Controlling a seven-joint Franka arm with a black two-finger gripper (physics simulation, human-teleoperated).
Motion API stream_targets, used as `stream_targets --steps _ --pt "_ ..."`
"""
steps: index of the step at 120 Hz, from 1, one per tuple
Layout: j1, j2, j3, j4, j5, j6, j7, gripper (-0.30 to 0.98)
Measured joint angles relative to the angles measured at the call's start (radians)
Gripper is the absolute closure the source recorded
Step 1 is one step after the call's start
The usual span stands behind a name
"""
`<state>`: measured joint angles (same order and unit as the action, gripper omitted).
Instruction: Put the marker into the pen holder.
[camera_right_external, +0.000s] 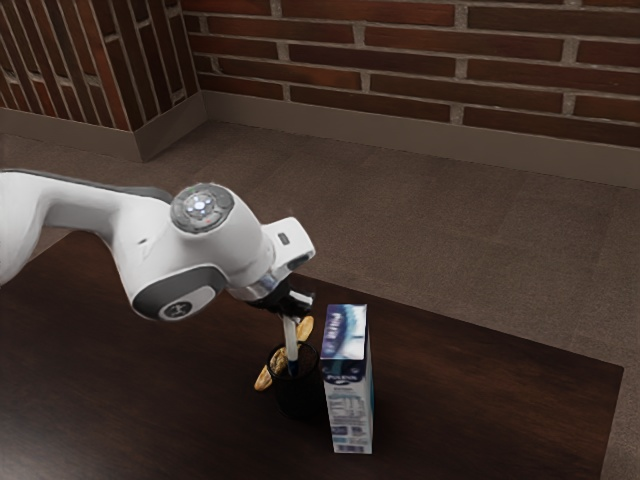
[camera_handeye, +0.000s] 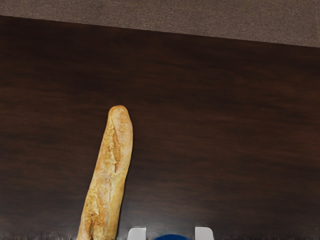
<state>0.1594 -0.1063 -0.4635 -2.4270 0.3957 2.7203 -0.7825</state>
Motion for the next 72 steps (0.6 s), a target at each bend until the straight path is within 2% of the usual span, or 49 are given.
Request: stream_targets --steps 16,37,44,56,61,72 --pt "0.01 0.023 0.0 0.0 0.003 0.014 -0.013 0.75" --pt "0.008 0.021 0.0 0.003 -0.002 0.017 -0.012 0.37" --pt "0.008 -0.01 0.002 0.01 -0.003 -0.006 -0.011 0.28" --pt "0.009 -0.075 0.06 0.061 -0.009 -0.064 -0.008 0.18" --pt "0.007 -0.085 0.068 0.14 -0.037 -0.129 -0.003 0.14" --pt "0.003 -0.033 0.098 0.474 -0.145 -0.384 0.038 0.09"
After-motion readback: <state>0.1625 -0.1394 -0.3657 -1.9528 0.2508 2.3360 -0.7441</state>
